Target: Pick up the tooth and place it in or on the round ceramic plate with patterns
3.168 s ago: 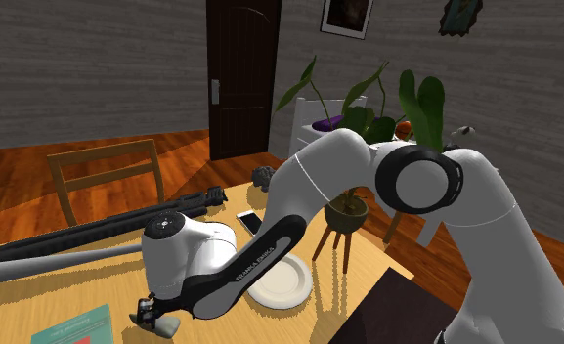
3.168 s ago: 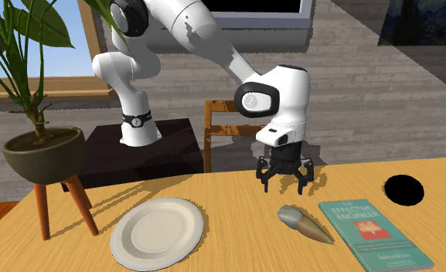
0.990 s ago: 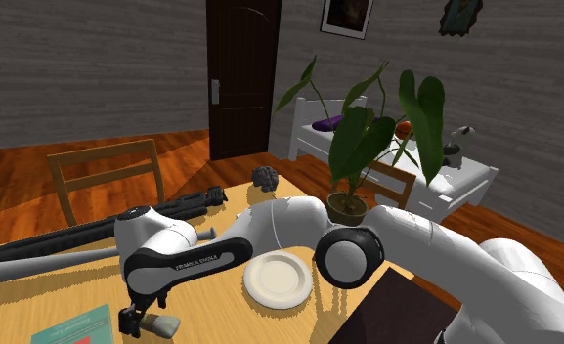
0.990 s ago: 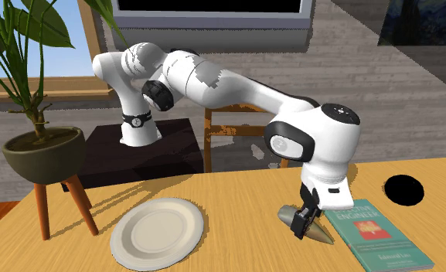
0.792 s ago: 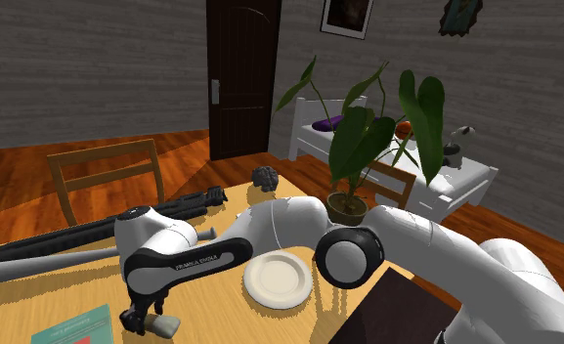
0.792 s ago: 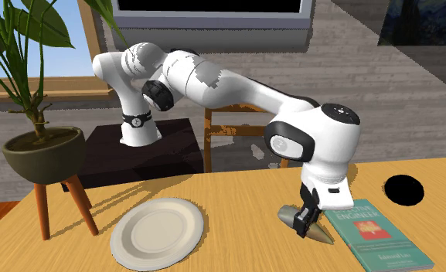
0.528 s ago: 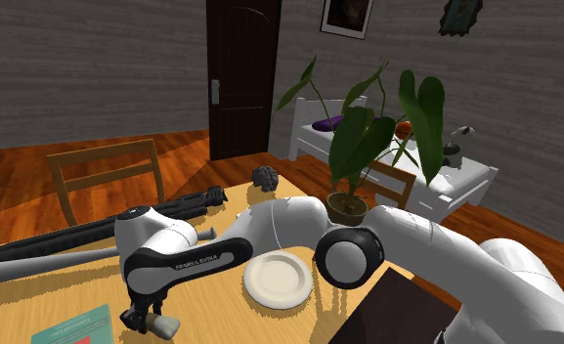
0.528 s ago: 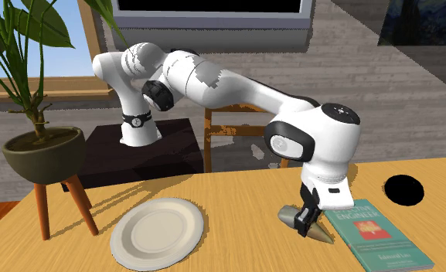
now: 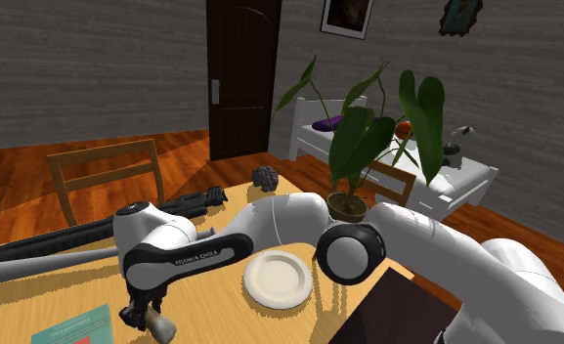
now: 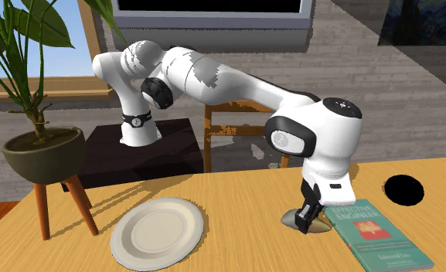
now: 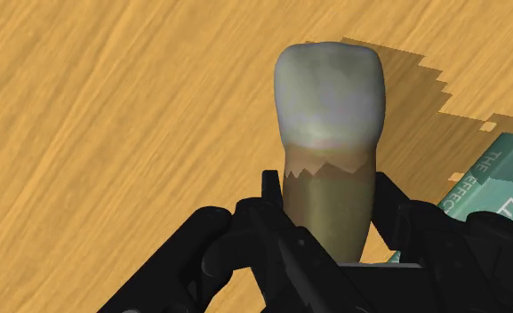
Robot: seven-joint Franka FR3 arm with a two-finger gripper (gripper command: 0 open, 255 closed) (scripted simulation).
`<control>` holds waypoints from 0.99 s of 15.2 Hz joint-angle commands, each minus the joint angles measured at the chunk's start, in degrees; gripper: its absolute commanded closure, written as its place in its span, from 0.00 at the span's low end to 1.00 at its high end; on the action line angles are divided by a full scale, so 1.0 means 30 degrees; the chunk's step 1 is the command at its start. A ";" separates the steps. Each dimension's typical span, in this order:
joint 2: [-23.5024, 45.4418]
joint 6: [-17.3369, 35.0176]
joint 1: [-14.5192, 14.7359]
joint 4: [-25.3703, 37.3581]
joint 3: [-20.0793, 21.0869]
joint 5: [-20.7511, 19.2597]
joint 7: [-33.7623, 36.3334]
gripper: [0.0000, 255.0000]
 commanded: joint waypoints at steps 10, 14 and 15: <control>-0.2364 -0.0674 -0.0768 -0.2002 0.0445 0.0168 0.0513 1.00; -0.2910 -0.1106 -0.0856 -0.2136 0.0571 0.0262 0.0573 1.00; -0.4141 -0.0026 -0.2041 -0.4868 0.0777 0.0228 0.0860 1.00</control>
